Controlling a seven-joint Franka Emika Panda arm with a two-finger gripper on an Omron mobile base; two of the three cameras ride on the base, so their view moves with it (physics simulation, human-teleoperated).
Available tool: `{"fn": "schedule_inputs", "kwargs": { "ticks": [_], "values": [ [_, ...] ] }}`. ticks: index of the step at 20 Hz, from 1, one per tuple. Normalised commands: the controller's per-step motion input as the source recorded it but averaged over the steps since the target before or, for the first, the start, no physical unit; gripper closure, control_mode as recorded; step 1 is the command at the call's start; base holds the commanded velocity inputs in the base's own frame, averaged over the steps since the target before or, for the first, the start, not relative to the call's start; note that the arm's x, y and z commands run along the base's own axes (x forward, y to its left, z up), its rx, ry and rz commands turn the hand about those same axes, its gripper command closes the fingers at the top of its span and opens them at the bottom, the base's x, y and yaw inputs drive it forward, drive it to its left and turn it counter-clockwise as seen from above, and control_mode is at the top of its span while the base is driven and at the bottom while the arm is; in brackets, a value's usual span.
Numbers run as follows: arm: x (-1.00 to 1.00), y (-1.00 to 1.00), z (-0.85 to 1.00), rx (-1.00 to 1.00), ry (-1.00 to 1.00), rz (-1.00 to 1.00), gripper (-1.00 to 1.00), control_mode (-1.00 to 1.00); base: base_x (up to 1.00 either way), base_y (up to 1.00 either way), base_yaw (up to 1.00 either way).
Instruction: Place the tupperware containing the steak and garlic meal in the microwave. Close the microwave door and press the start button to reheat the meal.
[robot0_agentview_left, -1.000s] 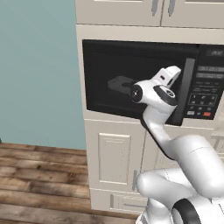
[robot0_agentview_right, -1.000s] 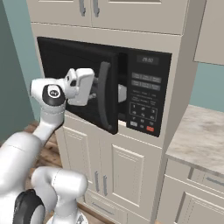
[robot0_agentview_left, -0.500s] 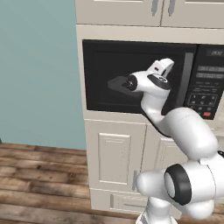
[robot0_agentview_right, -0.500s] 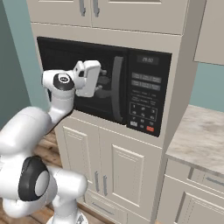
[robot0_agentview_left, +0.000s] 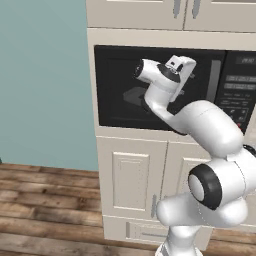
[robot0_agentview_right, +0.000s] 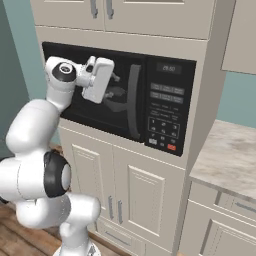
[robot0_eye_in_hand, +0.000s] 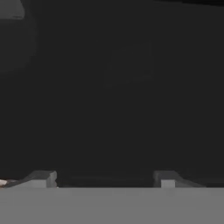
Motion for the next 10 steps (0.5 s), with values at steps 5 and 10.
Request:
{"fn": "schedule_inputs", "kwargs": {
  "ticks": [5, 10],
  "values": [
    [-0.85, 0.05, -0.19, 0.0, -0.15, 0.3, -1.0, -1.0, 0.0, 0.0, 0.0],
    [-1.0, 0.02, -0.84, 0.0, -0.4, 0.13, -1.0, -1.0, 0.0, 0.0, 0.0]
  ]
}}
